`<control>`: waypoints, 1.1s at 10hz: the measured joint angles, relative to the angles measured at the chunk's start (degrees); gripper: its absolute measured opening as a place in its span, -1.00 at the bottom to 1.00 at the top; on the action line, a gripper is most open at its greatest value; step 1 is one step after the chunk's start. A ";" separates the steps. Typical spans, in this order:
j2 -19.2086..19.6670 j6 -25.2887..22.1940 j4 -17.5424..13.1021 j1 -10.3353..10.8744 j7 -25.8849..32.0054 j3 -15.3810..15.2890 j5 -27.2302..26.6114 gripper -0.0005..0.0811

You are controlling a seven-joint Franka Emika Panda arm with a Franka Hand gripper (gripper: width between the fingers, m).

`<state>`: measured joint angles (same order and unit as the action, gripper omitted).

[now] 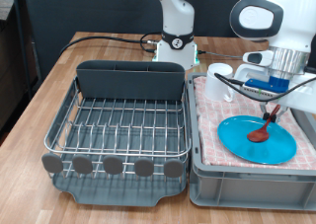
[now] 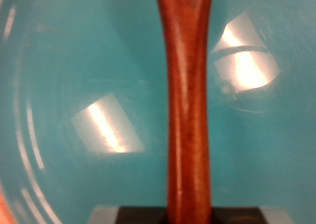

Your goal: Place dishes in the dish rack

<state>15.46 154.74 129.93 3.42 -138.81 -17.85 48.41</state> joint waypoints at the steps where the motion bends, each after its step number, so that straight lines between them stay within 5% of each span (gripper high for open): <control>1: -1.77 -0.44 0.64 -0.86 3.63 -1.08 -4.76 -0.78; 5: -10.77 -4.03 5.19 -2.42 13.26 -3.35 -23.66 -0.78; 8: -17.79 -5.28 10.32 -2.41 8.07 -3.08 -30.42 -0.78; 11: -18.15 -8.28 10.69 -2.87 1.97 -2.10 -30.28 -0.78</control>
<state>-2.68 146.45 140.62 0.55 -136.84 -19.95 18.14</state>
